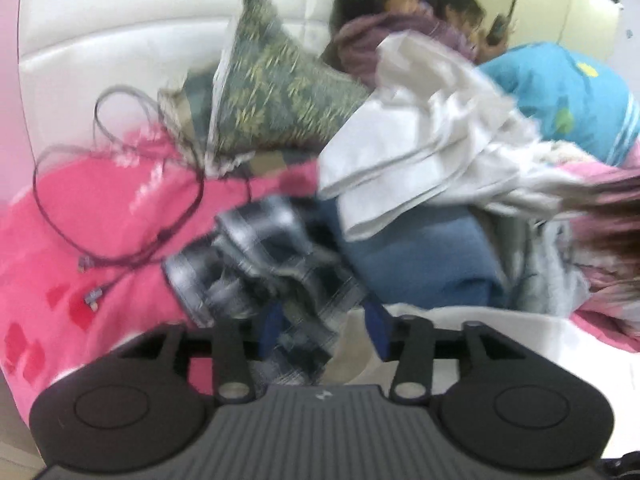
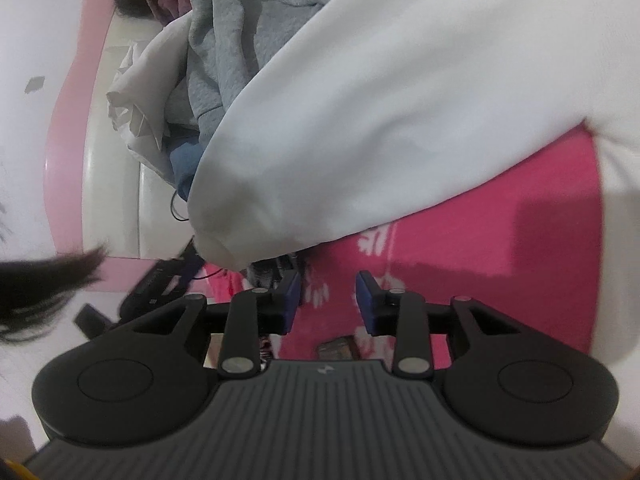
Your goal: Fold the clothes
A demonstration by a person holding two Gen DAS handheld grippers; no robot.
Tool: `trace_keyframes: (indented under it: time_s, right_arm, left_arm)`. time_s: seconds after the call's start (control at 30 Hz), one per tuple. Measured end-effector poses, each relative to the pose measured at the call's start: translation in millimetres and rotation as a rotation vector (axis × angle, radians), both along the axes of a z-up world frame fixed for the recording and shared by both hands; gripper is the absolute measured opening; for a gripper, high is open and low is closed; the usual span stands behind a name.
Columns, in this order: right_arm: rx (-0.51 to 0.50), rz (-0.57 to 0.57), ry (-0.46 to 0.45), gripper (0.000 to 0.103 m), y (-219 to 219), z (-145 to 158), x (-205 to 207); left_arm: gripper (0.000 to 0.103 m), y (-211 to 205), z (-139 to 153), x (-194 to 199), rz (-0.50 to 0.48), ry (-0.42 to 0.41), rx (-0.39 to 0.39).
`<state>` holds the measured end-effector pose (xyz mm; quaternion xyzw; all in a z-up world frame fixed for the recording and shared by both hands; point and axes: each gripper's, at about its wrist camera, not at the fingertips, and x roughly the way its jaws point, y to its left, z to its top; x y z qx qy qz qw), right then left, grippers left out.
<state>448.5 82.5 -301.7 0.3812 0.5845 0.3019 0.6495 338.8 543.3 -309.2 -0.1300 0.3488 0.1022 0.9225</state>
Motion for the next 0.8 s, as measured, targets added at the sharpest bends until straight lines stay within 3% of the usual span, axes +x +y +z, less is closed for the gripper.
trace_keyframes:
  time_s: [0.17, 0.27, 0.37, 0.47, 0.6, 0.7, 0.8]
  right_arm:
    - [-0.119, 0.074, -0.089, 0.031, -14.9, 11.6, -18.8]
    - [-0.222, 0.124, -0.151, 0.031, -28.7, 19.4, -33.1]
    - [-0.324, 0.141, -0.218, 0.03, -49.0, 29.2, -40.9]
    - [-0.415, 0.083, -0.269, 0.029, -85.7, 43.3, -37.0]
    - [-0.562, 0.036, -0.403, 0.028, -138.3, 66.4, -17.4]
    - [-0.673, 0.025, -0.505, 0.027, -177.3, 72.5, 10.7]
    - [-0.754, 0.01, -0.571, 0.023, -210.0, 67.6, 44.1]
  left_arm:
    - [0.076, -31.5, 22.0, -17.7, -0.074, -0.049, -0.039]
    - [0.08, -56.0, 21.3, -20.4, -0.155, -0.043, -0.092]
    - [0.083, -86.1, 9.4, -21.8, -0.242, -0.029, -0.127]
    - [0.084, -120.8, -8.6, -17.2, -0.327, 0.013, -0.169]
    - [0.084, -168.2, -34.2, -12.8, -0.382, 0.03, -0.207]
    - [0.084, -210.0, -57.4, -10.1, -0.423, 0.015, -0.189]
    - [0.081, -256.7, -81.6, -6.2, -0.448, 0.035, -0.082]
